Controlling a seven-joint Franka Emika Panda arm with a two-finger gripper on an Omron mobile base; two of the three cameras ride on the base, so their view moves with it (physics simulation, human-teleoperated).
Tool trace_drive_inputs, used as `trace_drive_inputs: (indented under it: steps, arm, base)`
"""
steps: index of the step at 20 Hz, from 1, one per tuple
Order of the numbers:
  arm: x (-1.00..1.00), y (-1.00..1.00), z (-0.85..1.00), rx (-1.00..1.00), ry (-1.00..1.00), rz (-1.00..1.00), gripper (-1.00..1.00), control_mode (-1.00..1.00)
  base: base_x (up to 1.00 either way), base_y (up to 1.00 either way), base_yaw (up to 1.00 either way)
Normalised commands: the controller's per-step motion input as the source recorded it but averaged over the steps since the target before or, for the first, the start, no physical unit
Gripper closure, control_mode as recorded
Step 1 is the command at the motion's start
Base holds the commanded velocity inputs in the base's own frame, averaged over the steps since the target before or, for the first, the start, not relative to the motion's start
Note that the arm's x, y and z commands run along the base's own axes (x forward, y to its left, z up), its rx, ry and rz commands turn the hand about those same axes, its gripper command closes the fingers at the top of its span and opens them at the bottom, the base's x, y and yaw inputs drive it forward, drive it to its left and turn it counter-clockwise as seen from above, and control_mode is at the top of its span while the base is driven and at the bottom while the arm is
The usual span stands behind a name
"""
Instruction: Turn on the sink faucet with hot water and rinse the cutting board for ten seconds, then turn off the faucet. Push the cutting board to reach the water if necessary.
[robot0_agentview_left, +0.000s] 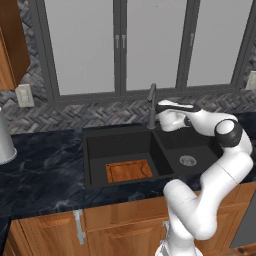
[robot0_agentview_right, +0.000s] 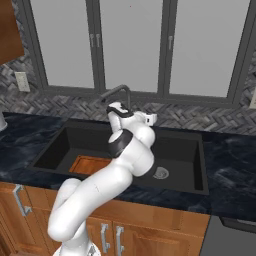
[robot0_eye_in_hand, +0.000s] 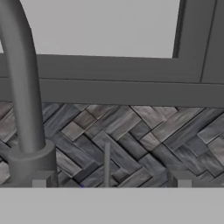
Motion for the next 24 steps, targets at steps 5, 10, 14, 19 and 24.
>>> trace_drive_inputs:
  steps: [5,10,14,19,24]
  arm:
    - [0.07,0.00,-0.13,0.00,0.00,0.00,-1.00,-1.00]
    - [0.08,0.00,-0.13,0.00,0.00,0.00,-1.00,-1.00]
    - [0.09,0.00,-0.11,0.00,0.00,0.00,-1.00,-1.00]
    - [0.10,0.00,-0.04,0.00,0.00,0.00,-1.00,-1.00]
    - [0.15,0.00,-0.08,0.00,0.00,0.00,-1.00,-1.00]
  base:
    - [0.00,0.00,0.00]
    - [0.00,0.00,0.00]
    - [0.00,0.00,0.00]
    - [0.00,0.00,0.00]
    - [0.00,0.00,0.00]
